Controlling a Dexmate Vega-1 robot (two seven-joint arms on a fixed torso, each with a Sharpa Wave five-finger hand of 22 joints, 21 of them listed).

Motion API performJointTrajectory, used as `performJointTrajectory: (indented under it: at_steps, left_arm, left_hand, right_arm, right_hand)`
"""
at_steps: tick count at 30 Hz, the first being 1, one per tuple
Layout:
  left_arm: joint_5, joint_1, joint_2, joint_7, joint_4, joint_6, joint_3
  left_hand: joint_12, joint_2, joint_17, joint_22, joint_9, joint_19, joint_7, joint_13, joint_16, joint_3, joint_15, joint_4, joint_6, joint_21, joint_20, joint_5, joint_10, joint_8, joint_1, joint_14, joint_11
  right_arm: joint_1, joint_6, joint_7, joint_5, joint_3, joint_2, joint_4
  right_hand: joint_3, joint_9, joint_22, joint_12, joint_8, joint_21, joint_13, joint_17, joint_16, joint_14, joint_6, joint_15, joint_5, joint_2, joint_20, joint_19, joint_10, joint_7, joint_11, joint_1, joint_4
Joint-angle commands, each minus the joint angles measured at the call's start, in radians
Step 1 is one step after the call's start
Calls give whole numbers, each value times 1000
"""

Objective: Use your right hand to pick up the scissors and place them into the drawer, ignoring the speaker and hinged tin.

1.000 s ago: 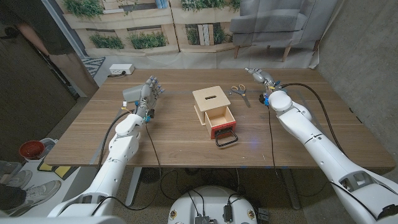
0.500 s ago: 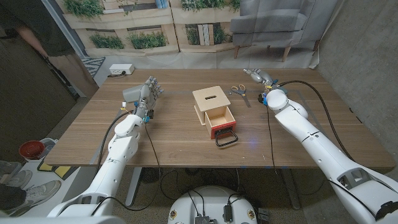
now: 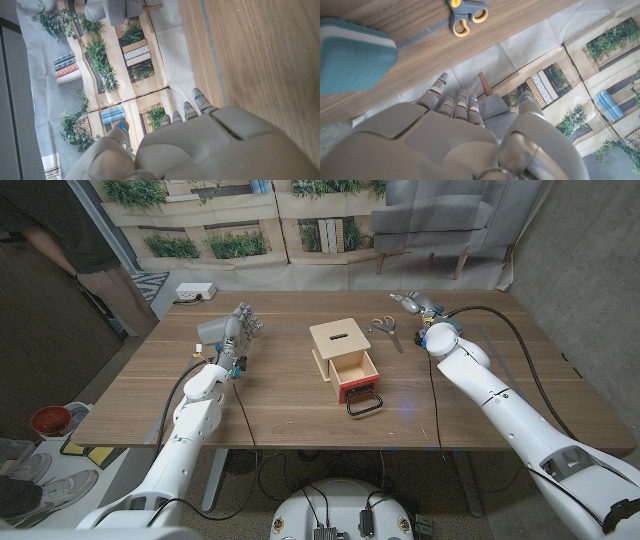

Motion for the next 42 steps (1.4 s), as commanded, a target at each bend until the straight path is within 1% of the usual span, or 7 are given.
performJointTrajectory:
  at_steps: [1,17,24,26,32,36,42]
  left_arm:
    - [-1,12,0,5,-14,8,-3]
    - [-2,10,0,7,-6,5,-8]
    - [-4,3,0,4,6,1,-9]
    - [-5,1,0,2,9,0,-9]
    - [-7,-3,1,0,18,0,-11]
    - [-9,-4,3,-3,21,1,-12]
    - [-9,-7,4,-3,26,3,-12]
  left_hand:
    - [5,46,4,4,6,-125,1,4,6,-5,9,0,-40,-5,8,4,-85,4,4,-102,7]
    - [4,46,4,4,6,-124,2,4,6,-6,10,0,-40,-8,9,4,-85,4,4,-103,8]
    - [5,46,4,4,6,-124,3,4,6,-7,11,0,-38,-9,9,5,-85,4,4,-103,7]
    - [5,46,4,4,6,-123,3,4,6,-7,10,0,-38,-10,9,5,-85,4,4,-102,8]
    - [5,46,4,4,6,-123,3,4,6,-8,11,0,-38,-11,10,5,-85,4,4,-102,7]
    - [4,46,4,4,6,-123,3,4,6,-8,11,0,-39,-11,10,5,-85,3,4,-103,7]
    - [4,46,4,4,6,-122,2,4,6,-8,11,0,-39,-13,10,5,-86,3,4,-103,8]
  right_arm:
    - [19,-67,15,-49,-35,-3,-5]
    - [66,-168,29,-134,-100,8,12]
    - [96,-226,35,-186,-141,20,28]
    - [104,-237,38,-198,-151,24,35]
    - [129,-272,54,-233,-182,34,56]
    - [136,-283,59,-243,-189,44,69]
    - [145,-298,72,-258,-201,47,79]
  right_hand:
    - [-6,4,5,2,4,0,0,4,4,11,12,2,-4,-7,6,3,12,1,-3,1,2]
    - [-7,5,5,3,7,1,0,3,5,29,36,-7,-2,-5,4,17,27,-6,-12,10,-4]
    - [-6,5,4,4,8,3,0,2,8,53,49,-11,1,-7,1,35,40,-12,-26,26,-13]
    - [-6,5,4,4,8,5,0,2,12,70,56,-12,3,-9,2,46,45,-14,-26,34,-18]
    - [-5,5,4,5,10,6,0,1,12,81,69,-18,6,-12,0,55,56,-17,-29,46,-23]
    - [-4,5,3,5,10,6,-1,1,11,87,76,-22,9,-13,-2,64,62,-20,-36,57,-28]
    - [-3,5,3,4,10,5,-1,1,10,90,80,-23,11,-15,-2,66,64,-23,-37,66,-32]
